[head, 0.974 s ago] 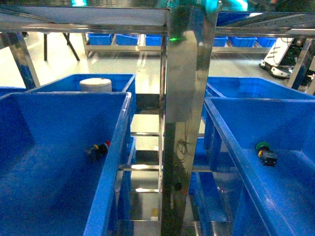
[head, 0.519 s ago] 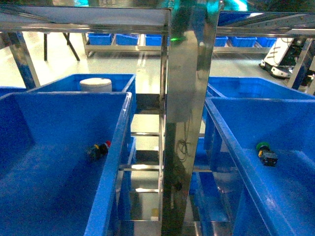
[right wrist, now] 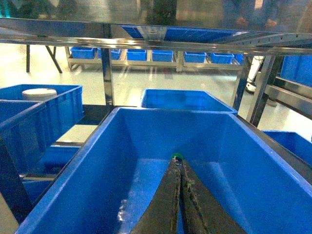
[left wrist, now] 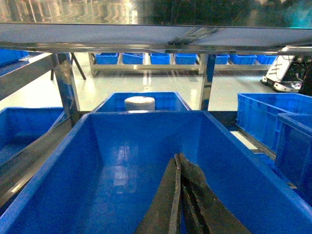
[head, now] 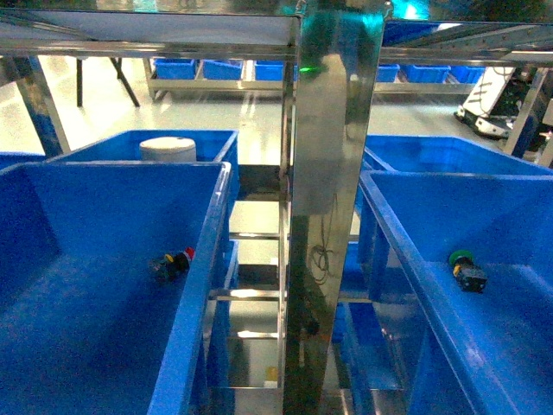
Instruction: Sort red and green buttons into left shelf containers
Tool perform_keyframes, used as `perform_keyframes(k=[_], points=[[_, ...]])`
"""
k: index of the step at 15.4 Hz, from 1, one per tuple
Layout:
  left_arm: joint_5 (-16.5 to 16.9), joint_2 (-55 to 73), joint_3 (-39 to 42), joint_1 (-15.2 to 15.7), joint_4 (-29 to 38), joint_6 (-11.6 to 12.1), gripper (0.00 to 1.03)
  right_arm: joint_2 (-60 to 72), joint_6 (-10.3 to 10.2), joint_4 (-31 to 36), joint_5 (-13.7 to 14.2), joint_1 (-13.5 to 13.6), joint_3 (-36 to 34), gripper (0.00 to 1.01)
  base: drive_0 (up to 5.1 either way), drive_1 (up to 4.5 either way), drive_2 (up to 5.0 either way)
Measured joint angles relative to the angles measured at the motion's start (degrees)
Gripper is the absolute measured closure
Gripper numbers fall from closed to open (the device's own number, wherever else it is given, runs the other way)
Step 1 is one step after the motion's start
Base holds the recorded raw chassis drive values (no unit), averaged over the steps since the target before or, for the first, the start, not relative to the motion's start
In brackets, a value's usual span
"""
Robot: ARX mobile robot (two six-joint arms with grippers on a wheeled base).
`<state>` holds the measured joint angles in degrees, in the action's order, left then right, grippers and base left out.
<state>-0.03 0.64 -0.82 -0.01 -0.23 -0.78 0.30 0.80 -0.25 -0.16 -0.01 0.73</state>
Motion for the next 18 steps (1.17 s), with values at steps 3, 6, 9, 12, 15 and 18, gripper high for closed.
perform_keyframes(k=[3,6,9,12,15,18], points=[[0.0,0.0,0.0,0.0,0.0,0.0,1.01,0.0,0.0,0.0,0.0,0.0,0.0,0.99,0.0,0.00,0.0],[0.0,0.0,0.0,0.0,0.0,0.0,0.99,0.0,0.0,0.0,0.0,0.0,0.0,0.99,0.0,0.00,0.0],[0.0,0.0,0.0,0.0,0.0,0.0,0.61,0.0,0.0,0.0,0.0,0.0,0.0,0.61,0.0,0.00,0.0],[0.0,0.0,0.0,0.0,0.0,0.0,0.25,0.0,0.0,0.0,0.0,0.0,0.0,0.24,0.0,0.00,0.0],[0.0,0.0,0.0,0.0,0.0,0.0,0.06,0.0,0.0,0.0,0.0,0.0,0.0,0.04,0.0,0.00,0.0],[0.0,0.0,0.0,0.0,0.0,0.0,0.05,0.0,0.0,0.0,0.0,0.0,0.0,0.03,0.0,0.00,0.0]])
